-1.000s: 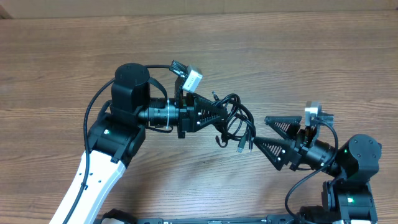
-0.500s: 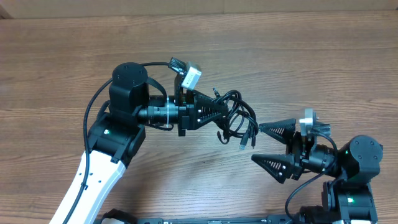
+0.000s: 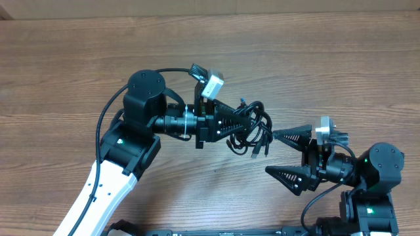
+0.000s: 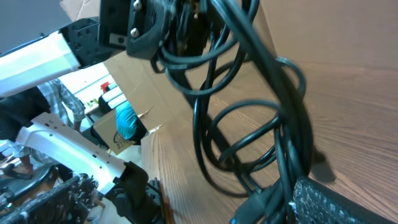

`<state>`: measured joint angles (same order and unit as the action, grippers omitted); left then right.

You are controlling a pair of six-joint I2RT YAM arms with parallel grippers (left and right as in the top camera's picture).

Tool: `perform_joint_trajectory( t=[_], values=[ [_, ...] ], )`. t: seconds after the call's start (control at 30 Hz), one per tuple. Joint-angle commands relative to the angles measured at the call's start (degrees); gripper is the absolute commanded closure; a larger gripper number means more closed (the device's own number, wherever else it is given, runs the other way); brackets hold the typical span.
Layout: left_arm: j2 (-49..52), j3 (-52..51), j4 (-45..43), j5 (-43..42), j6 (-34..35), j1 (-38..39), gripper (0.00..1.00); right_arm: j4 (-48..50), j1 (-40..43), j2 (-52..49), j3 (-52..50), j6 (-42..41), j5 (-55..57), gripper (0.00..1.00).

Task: Untangle cables

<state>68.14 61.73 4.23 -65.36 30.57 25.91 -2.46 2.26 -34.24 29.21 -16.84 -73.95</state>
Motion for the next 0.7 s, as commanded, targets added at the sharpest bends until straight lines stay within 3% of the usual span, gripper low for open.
perform_joint_trajectory(
  t=[0.0, 0.17, 0.53, 0.67],
  values=[
    [-1.27, 1.4, -2.6, 0.2, 3.37, 0.42, 0.96, 0.28, 0.33, 0.48, -0.22, 0.85, -2.25, 0.0],
    [-1.27, 1.4, -5.2, 1.81, 5.9, 2.1, 0.96, 0.7, 0.33, 0.48, -0.22, 0.85, -3.34, 0.0],
    [-1.01, 1.4, -6.29, 18.23, 5.88, 4.87, 0.96, 4.63, -0.42, 0.48, -0.22, 0.87, -10.21, 0.0],
    [-1.01, 1.4, -6.64, 19.69, 5.64, 4.85, 0.96, 4.98, -0.7, 0.48, -0.22, 0.83, -9.64, 0.0]
  ],
)
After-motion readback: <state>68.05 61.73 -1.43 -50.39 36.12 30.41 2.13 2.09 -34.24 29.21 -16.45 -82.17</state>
